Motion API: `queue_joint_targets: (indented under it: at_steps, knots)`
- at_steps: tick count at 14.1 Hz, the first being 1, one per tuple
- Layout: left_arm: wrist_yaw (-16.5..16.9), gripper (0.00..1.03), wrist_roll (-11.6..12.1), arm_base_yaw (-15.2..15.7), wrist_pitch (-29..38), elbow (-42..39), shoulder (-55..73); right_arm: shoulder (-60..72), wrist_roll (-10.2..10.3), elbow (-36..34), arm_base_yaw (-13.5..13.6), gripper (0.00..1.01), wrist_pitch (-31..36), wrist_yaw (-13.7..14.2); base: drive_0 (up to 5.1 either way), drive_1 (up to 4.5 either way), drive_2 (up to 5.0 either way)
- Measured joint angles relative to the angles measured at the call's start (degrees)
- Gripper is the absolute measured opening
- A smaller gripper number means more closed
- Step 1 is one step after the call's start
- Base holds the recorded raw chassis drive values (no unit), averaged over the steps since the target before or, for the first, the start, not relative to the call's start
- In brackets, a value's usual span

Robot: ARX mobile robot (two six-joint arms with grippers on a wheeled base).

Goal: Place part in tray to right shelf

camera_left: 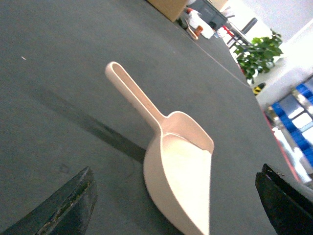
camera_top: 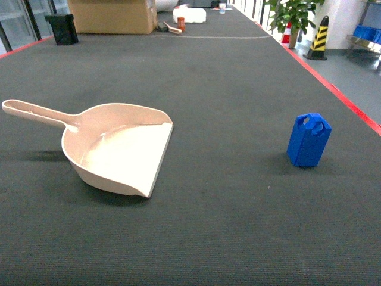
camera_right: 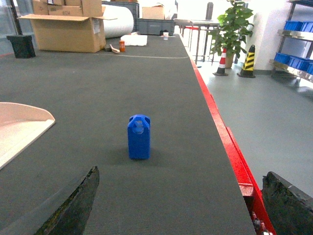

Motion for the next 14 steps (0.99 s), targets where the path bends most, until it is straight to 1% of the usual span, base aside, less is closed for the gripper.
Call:
queue_joint_targets:
  at_steps: [1, 2, 3, 4, 7, 8, 9, 10, 12, 14]
  knots:
    - [1.97, 0.98, -5.99, 0.33, 5.73, 2.97, 9.81, 0.00, 0.00, 0.00, 0.00, 0.98, 0.00, 0.00, 0.0, 0.00, 0.0]
    - [3.37, 0.98, -11.10, 1.20, 9.68, 6.91, 18.88, 0.00, 0.00, 0.00, 0.00, 0.98, 0.00, 0.00, 0.0, 0.00, 0.0]
    - [3.08, 0.98, -14.40, 1.79, 9.66, 11.93, 26.38, 0.00, 0.00, 0.00, 0.00, 0.98, 0.00, 0.00, 0.0, 0.00, 0.0]
    - [2.45, 0.98, -15.85, 2.10, 9.27, 13.20, 29.38, 0.00, 0.00, 0.00, 0.00, 0.98, 0.00, 0.02, 0.0, 0.00, 0.0]
    - [2.47, 0.98, -17.03, 2.05, 9.68, 12.74, 28.70, 0.00, 0.00, 0.00, 0.00, 0.98, 0.00, 0.02, 0.0, 0.00, 0.0]
    - [3.17, 0.98, -16.68, 2.10, 12.81, 12.31, 29.31, 0.00, 0.00, 0.00, 0.00, 0.98, 0.00, 0.00, 0.0, 0.00, 0.0]
    - [3.93, 0.98, -14.32, 2.14, 17.14, 11.76, 30.18, 0.00, 0.00, 0.00, 0.00, 0.98, 0.00, 0.00, 0.0, 0.00, 0.0]
    - [4.46, 0.98, -13.51, 2.01, 17.20, 13.90, 32.46, 0.00, 0.00, 0.00, 0.00, 0.98, 0.00, 0.02, 0.0, 0.00, 0.0]
    - [6.47, 0.98, -13.11, 1.42, 15.23, 22.71, 39.89, 0.00, 0.00, 0.00, 0.00, 0.98, 0.02, 0.00, 0.0, 0.00, 0.0]
    - [6.97, 0.98, -14.16, 1.84, 11.61, 31.43, 46.82, 0.00, 0.00, 0.00, 0.00, 0.98, 0.02, 0.00, 0.0, 0.00, 0.0]
